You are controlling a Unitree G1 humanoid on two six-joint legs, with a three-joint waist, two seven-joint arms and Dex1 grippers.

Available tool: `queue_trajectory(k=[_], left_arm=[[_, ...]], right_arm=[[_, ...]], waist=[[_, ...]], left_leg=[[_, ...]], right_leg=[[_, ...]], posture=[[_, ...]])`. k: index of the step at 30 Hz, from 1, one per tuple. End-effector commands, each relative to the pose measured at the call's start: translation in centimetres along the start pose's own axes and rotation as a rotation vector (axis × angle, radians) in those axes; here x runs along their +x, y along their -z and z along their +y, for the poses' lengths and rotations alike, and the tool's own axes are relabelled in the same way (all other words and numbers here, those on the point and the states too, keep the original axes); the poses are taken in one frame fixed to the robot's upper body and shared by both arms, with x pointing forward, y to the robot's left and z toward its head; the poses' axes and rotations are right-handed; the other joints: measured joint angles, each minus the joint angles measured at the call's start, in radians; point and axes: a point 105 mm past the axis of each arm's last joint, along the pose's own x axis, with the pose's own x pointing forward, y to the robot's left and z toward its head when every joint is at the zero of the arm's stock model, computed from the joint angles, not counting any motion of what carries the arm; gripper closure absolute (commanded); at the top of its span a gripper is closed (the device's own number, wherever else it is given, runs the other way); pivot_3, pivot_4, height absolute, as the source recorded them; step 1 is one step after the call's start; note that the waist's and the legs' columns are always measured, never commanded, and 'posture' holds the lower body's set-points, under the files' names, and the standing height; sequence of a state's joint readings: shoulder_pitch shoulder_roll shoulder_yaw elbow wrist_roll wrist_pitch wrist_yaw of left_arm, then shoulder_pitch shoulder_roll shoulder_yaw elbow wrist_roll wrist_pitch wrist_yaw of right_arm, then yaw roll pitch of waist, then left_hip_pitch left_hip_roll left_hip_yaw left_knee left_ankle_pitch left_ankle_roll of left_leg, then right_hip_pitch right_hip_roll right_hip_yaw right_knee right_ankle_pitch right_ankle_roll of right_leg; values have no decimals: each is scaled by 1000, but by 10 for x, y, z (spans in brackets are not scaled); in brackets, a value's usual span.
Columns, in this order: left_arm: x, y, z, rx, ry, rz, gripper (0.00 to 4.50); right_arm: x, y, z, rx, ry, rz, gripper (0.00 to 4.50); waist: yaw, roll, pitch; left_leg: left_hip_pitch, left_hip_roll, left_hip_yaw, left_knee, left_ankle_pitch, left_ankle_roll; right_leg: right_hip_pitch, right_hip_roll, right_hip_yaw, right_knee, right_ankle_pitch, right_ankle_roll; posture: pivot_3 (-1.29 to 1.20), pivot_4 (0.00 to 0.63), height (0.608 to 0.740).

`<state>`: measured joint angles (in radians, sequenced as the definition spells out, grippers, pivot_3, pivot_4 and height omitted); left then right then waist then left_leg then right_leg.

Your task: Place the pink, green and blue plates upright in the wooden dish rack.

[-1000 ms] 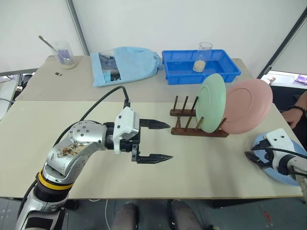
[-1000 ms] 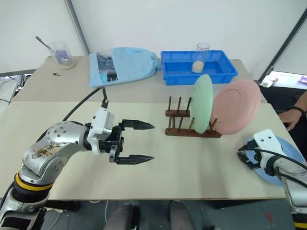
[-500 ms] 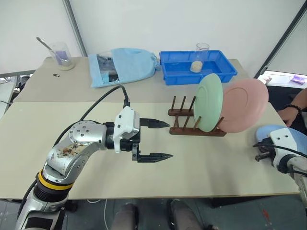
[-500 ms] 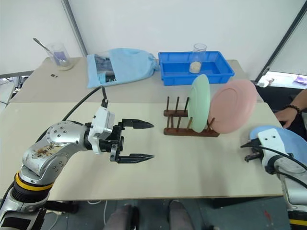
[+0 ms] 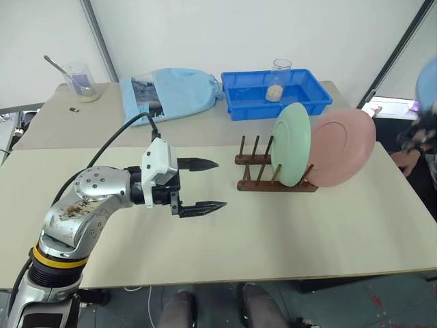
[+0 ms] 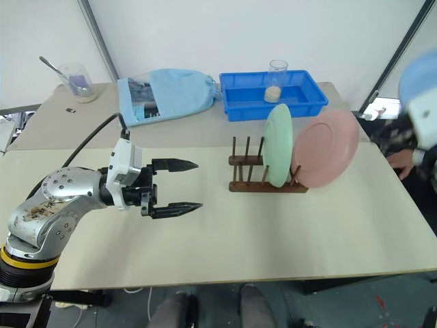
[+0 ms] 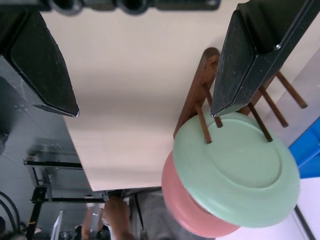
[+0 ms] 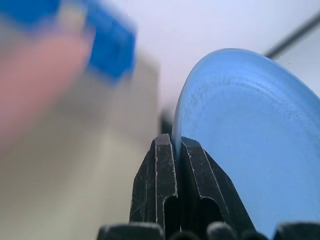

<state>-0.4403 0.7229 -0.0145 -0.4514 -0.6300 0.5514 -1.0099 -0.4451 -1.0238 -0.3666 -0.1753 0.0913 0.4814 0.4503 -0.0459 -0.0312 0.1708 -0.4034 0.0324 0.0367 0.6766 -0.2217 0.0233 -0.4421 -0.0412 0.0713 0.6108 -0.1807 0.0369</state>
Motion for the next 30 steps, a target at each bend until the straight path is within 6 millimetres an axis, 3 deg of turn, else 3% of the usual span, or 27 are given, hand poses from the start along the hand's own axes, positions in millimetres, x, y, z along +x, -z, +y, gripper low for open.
queue_trajectory(k=[1, 4, 7, 12, 21, 26, 30], left_arm=[[-9, -6, 7, 34, -44, 5, 0], [-13, -6, 10, 35, -64, 13, 0], [-17, -7, 10, 31, -79, 13, 0], [-23, -7, 7, 22, -91, 15, 0], [-29, -6, 6, 6, -98, 12, 0], [-25, -5, 3, 10, -67, 15, 0], [-23, -6, 3, 8, -51, 4, 0]], right_arm=[[11, -59, 0, 4, -50, -245, 4469], [16, -97, 16, 141, -175, -398, 4469], [11, -131, 38, 434, -365, -548, 4469], [-11, -162, 66, 894, -680, -657, 4469], [-26, -167, 87, 1347, -817, -612, 4469], [-26, -153, 107, 1515, -801, -504, 4469], [-33, -153, 121, 1541, -840, -462, 4469]], waist=[[0, 0, 0], [0, -1, 0], [2, -1, 1], [12, -1, 1], [13, -1, 1], [7, -1, 1], [2, -1, 1]], left_leg=[[0, 0, 0, 0, 0, 0], [-1, 0, 0, -1, 0, 0], [-2, 1, -1, -1, 0, 1], [-5, 1, -3, -2, -1, 2], [-5, 0, -3, -3, -1, 2], [-4, 1, -3, -3, -1, 2], [-4, 1, -3, -3, -1, 2]], right_leg=[[0, 0, 0, 0, 0, 0], [-1, 0, 0, -1, -1, -1], [-1, 0, 0, -1, -1, -1], [-3, 0, -2, 0, 3, 3], [-3, -2, -2, 0, 1, 5], [-2, 0, -2, 1, 1, 4], [-3, 0, -2, 1, 1, 4]], posture=[[0, 150, 740], [0, 150, 740], [0, 150, 740], [0, 150, 740], [0, 150, 740], [0, 150, 740], [0, 150, 740]])
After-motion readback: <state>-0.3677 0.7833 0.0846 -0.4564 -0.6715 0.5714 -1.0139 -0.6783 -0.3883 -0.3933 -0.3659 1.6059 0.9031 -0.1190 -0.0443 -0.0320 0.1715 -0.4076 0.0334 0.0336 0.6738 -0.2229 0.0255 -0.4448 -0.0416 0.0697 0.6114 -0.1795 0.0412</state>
